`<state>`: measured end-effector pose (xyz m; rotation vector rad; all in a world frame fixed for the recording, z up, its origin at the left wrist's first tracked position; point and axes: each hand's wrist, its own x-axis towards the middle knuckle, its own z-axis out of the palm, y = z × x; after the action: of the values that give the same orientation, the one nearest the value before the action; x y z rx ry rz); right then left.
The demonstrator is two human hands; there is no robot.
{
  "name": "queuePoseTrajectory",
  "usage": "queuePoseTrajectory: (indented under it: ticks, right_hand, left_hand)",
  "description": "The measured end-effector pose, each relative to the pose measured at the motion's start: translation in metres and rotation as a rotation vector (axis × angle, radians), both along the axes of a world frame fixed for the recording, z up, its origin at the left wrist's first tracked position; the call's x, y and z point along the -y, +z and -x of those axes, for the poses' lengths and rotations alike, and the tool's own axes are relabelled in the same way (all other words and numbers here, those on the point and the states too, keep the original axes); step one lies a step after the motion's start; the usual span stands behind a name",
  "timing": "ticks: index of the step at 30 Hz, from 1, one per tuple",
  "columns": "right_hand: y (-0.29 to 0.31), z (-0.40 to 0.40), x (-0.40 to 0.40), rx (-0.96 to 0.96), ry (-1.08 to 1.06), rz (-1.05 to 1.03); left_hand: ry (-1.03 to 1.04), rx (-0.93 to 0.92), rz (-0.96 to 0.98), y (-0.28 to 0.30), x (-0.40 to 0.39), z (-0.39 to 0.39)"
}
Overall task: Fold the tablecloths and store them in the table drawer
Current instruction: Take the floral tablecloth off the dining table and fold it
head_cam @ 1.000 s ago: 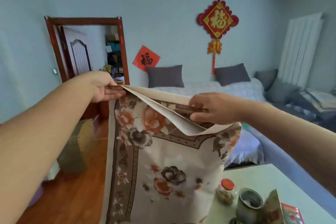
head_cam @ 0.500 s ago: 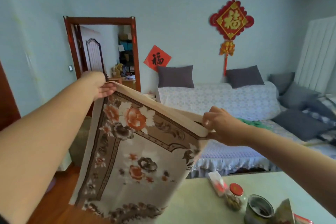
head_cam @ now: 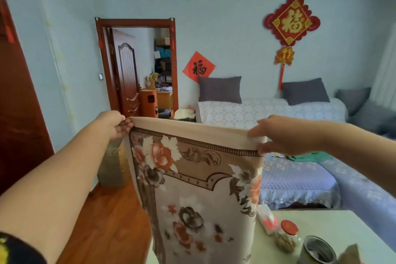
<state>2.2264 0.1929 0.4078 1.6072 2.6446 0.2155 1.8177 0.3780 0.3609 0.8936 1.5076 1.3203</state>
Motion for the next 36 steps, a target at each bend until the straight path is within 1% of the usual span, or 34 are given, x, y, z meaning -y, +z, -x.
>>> queuePoseTrajectory:
  ticks: [2, 4, 6, 8, 10, 13, 15, 18, 20, 21, 23, 24, 25, 27, 29, 30, 32, 33, 35, 36]
  right_hand:
    - [-0.006, 0.0, -0.001, 0.032, -0.036, 0.032]
    - [-0.012, -0.003, -0.002, -0.029, -0.008, 0.018]
    - [-0.019, -0.002, 0.0, -0.105, 0.001, 0.053]
    - [-0.03, 0.005, 0.004, -0.113, 0.026, 0.102]
    - [-0.04, 0.012, 0.008, -0.1, 0.047, 0.143]
    - [-0.038, 0.01, 0.012, -0.083, 0.071, 0.126]
    - [-0.036, 0.003, 0.008, -0.059, 0.013, 0.111]
    - [-0.046, -0.002, -0.001, 0.04, -0.095, 0.121]
    - [-0.058, -0.008, -0.01, 0.084, -0.073, 0.096]
    - [-0.061, -0.012, -0.013, 0.116, -0.081, 0.048]
    - [-0.068, -0.028, -0.021, 0.117, -0.117, -0.191]
    - [-0.071, -0.034, -0.025, 0.051, -0.151, -0.297]
    - [-0.073, -0.037, -0.026, -0.069, -0.194, -0.337]
    - [-0.08, -0.035, -0.025, -0.308, -0.277, -0.288]
    - [-0.088, -0.025, -0.023, -0.463, -0.31, -0.25]
    - [-0.092, -0.02, -0.021, -0.565, -0.317, -0.265]
    - [-0.093, -0.013, -0.02, -0.747, -0.312, -0.377]
    - [-0.091, -0.012, -0.022, -0.869, -0.296, -0.409]
    - [-0.079, -0.008, -0.031, -1.188, -0.227, -0.373]
    - [-0.073, -0.008, -0.041, -1.278, -0.215, -0.376]
  left_hand:
    - [-0.023, 0.002, -0.01, 0.001, 0.001, -0.007]
    - [-0.044, -0.02, -0.028, 0.002, 0.002, -0.013]
    - [-0.074, -0.03, -0.035, 0.004, 0.004, -0.016]
    - [-0.097, -0.045, -0.017, 0.002, 0.007, -0.015]
    - [-0.1, -0.058, 0.008, -0.002, 0.011, -0.01]
    - [-0.063, -0.029, 0.023, -0.006, 0.014, 0.005]
    - [-0.07, -0.025, 0.049, -0.008, 0.016, 0.013]
    - [-0.091, -0.007, 0.042, -0.009, 0.019, 0.011]
    - [-0.088, 0.02, 0.013, -0.007, 0.021, 0.005]
    - [-0.083, 0.03, -0.006, -0.005, 0.021, 0.002]
    - [-0.062, 0.057, -0.049, -0.001, 0.023, 0.0]
    - [-0.051, 0.074, -0.067, 0.001, 0.024, 0.001]
    - [-0.05, 0.09, -0.075, 0.001, 0.025, 0.003]
    - [-0.082, 0.126, -0.054, -0.005, 0.031, 0.007]
    - [-0.102, 0.187, -0.03, -0.017, 0.037, 0.015]
    - [-0.1, 0.227, -0.038, -0.023, 0.04, 0.019]
    - [-0.09, 0.307, -0.087, -0.028, 0.042, 0.026]
    - [-0.085, 0.335, -0.112, -0.026, 0.042, 0.028]
    - [-0.073, 0.361, -0.141, -0.018, 0.038, 0.03]
    - [-0.076, 0.356, -0.136, -0.014, 0.033, 0.03]
